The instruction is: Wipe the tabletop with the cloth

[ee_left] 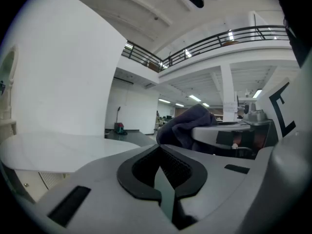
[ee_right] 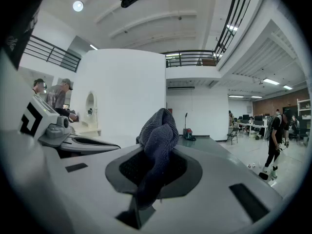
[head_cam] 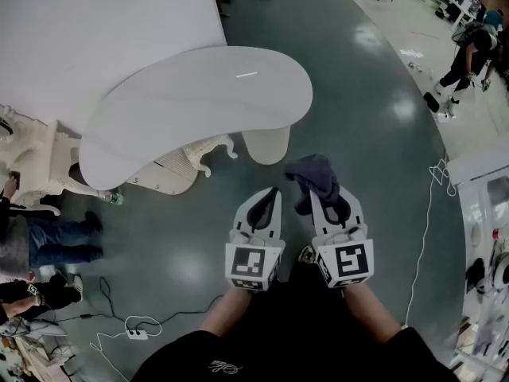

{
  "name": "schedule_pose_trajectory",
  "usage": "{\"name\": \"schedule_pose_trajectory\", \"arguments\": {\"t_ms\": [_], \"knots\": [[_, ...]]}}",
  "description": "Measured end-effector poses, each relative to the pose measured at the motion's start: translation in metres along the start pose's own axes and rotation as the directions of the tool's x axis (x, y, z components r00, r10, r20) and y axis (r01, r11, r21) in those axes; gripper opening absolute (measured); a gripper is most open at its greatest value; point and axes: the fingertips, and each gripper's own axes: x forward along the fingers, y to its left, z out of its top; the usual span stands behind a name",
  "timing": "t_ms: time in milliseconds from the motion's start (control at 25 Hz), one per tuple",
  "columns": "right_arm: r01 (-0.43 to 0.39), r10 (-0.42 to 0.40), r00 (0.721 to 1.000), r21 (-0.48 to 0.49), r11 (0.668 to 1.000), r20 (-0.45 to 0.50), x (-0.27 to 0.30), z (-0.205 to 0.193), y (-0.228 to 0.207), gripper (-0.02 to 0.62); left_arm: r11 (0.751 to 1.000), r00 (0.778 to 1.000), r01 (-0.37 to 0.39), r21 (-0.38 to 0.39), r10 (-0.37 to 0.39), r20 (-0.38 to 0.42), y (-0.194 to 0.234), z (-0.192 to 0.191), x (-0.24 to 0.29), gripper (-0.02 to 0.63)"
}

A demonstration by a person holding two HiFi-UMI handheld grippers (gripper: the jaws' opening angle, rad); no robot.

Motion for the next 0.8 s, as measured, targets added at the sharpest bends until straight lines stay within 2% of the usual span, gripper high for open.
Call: {"name": "schedule_pose_trajectory", "arguments": {"t_ms": [240, 560, 800], "knots": [[-0.001, 0.001, 1.000, 0.017, 1.000, -0.006, 0.005, -0.005, 0.030, 0.051, 1.000, 1.000, -0.010, -0.008, 0.010, -0.005, 0.021, -0.009, -0.026, 0.008], [-0.018, 0.020, 0.998, 0.033, 0.999, -0.061, 0.022, -0.022, 0.077, 0.051, 0.999, 0.999, -0.030, -0.037, 0.028, -0.041, 0.064, -0.034, -0.066, 0.008], [-0.023, 0.027, 0.995, 0.040, 0.999, -0.100, 0.041, -0.032, 0.095, 0.051, 0.997, 0.997, -0.046, -0.064, 0.042, -0.061, 0.097, -0.043, -0.072, 0.008]]}}
